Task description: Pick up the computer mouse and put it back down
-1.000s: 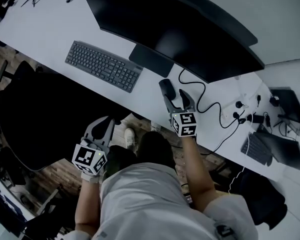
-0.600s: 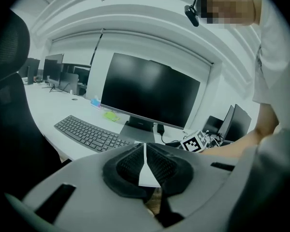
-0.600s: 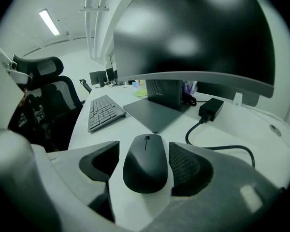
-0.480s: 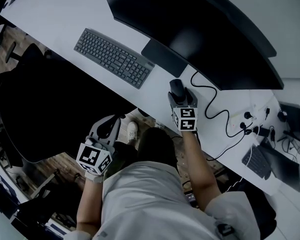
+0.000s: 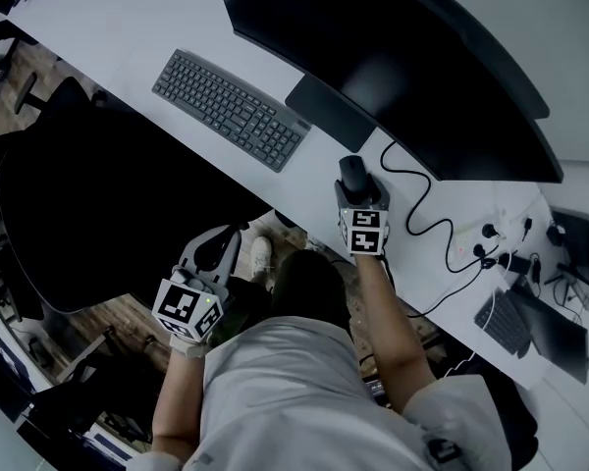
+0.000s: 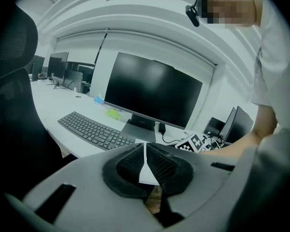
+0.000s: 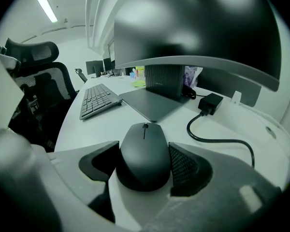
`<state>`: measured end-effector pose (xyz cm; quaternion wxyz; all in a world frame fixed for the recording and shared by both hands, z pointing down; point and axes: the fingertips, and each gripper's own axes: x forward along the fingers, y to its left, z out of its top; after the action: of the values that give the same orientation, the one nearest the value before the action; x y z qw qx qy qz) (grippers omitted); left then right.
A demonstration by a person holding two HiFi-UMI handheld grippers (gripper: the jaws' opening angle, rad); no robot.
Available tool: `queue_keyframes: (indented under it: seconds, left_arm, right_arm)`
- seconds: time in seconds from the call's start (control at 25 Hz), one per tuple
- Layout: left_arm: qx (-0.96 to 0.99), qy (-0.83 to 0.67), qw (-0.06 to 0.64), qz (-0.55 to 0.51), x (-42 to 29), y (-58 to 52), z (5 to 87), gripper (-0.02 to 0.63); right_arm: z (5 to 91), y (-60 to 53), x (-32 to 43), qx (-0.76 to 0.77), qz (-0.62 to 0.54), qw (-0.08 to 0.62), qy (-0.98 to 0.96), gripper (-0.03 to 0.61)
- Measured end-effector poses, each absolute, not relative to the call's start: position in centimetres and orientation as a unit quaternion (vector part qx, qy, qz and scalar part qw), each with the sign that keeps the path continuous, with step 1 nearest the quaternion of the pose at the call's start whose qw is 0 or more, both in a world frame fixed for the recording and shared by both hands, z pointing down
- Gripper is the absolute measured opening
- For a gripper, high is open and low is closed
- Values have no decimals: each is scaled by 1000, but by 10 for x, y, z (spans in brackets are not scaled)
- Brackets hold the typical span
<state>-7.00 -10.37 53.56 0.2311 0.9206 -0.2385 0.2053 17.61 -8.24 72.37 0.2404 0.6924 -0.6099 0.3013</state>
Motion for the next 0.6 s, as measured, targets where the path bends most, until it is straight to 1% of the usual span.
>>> queue_keyframes:
  seconds: [0.28,0.6]
  left_arm:
    - [921,-236,230,206,-68,-106,535,3]
    - [927,-226,224,196,-62,-109,528,3]
  right_arm:
    - [723,-83,174,684,309,243,-614,293]
    - [701,-76,177,683,320,222,-618,291]
